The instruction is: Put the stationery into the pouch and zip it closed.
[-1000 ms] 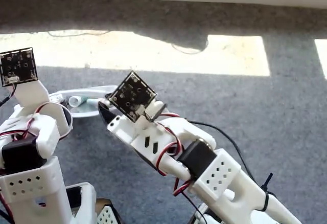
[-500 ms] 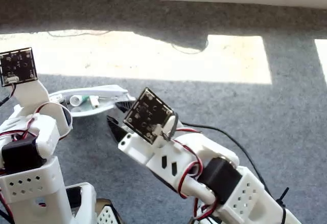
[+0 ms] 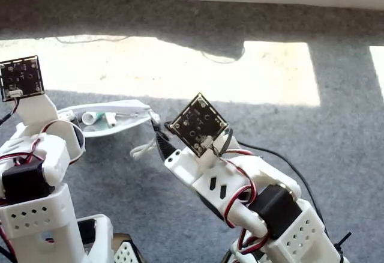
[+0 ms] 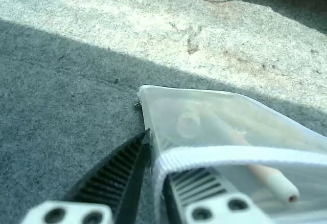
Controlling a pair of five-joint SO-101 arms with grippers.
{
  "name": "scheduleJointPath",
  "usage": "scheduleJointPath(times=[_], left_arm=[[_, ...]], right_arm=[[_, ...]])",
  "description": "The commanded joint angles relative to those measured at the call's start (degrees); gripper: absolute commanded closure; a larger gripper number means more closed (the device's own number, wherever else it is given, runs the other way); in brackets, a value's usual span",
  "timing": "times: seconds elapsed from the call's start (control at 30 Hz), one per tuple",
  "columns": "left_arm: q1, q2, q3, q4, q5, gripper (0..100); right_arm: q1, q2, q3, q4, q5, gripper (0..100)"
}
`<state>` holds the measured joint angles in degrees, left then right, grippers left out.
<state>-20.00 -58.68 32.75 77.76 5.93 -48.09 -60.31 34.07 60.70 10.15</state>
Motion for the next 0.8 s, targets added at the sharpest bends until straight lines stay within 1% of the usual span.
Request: scheduleJointPath(times=[0.0, 0.13, 0.2, 0.27, 0.33, 0.5, 0.53, 0.6, 0.67, 0.77], left_arm=[[0.9, -2.2, -1.5, -2.1, -0.3, 99], [0.9, -2.2, -1.5, -2.1, -0.3, 99], [0.9, -2.2, -1.5, -2.1, -0.3, 99], [0.9, -2.2, -1.5, -2.1, -0.3, 99], [0.9, -2.2, -1.5, -2.1, -0.3, 99], [0.9, -2.2, -1.4, -2.1, -0.3, 99], [0.9, -2.2, -1.4, -2.1, -0.3, 99], [0.9, -2.2, -1.4, -2.1, -0.3, 99], [0.9, -2.2, -1.4, -2.1, -0.3, 99], [0.9, -2.2, -1.4, -2.1, -0.3, 99]], right_arm=[[1.8, -1.1, 0.2, 1.9, 0.7, 91.0], [1.6, -0.8, 3.7, 2.3, 0.8, 90.2], [1.5, -0.8, 5.7, 2.3, 0.8, 84.5], [1.5, -0.7, 7.4, 2.1, 0.8, 76.1], [1.5, -0.7, 9.7, -1.0, 0.8, 70.4], [0.5, -0.7, 16.9, -12.0, 1.0, 70.3], [0.1, -0.7, 17.9, -13.8, 2.1, 70.3], [-1.2, -0.6, 19.6, -16.8, 4.0, 70.3], [-2.2, -0.6, 20.5, -19.5, 4.0, 70.4], [-2.3, -0.5, 20.6, -23.0, 4.0, 73.5]])
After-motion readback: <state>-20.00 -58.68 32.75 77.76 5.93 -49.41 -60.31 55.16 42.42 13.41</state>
